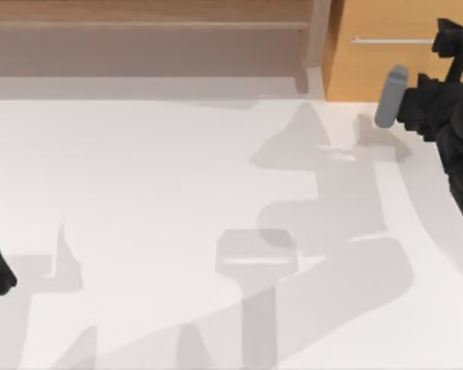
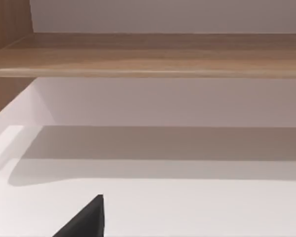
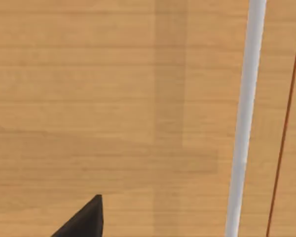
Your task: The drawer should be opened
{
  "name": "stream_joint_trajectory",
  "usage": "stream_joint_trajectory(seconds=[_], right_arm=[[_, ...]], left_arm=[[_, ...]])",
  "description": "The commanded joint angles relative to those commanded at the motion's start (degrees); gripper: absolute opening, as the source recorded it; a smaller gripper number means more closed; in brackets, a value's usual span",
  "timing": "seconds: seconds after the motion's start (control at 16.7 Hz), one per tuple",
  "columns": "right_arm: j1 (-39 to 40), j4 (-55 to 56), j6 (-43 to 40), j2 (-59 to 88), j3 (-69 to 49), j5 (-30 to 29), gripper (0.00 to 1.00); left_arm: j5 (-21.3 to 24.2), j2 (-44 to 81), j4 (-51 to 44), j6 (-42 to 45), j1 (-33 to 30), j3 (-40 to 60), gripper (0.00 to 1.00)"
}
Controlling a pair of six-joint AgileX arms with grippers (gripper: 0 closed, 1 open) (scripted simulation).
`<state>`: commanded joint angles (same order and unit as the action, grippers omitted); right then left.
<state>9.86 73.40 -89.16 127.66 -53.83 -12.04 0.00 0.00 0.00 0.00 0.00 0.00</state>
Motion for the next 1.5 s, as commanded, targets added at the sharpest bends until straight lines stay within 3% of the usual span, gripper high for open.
stream_joint_trajectory(seconds=[0.66, 1.44, 1.5], right_arm=[[-0.47, -3.54, -0.13, 3.11, -6.97, 0.57, 1.00], [-0.47, -3.54, -0.13, 3.11, -6.97, 0.57, 0.02], [-0.47, -3.54, -0.13, 3.11, -6.97, 0.57, 0.00]], left_arm=[[0.00, 0.00, 0.00, 0.00, 0.00, 0.00, 1.00], [0.00, 0.00, 0.00, 0.00, 0.00, 0.00, 1.00], [0.00, 0.00, 0.00, 0.00, 0.00, 0.00, 1.00]])
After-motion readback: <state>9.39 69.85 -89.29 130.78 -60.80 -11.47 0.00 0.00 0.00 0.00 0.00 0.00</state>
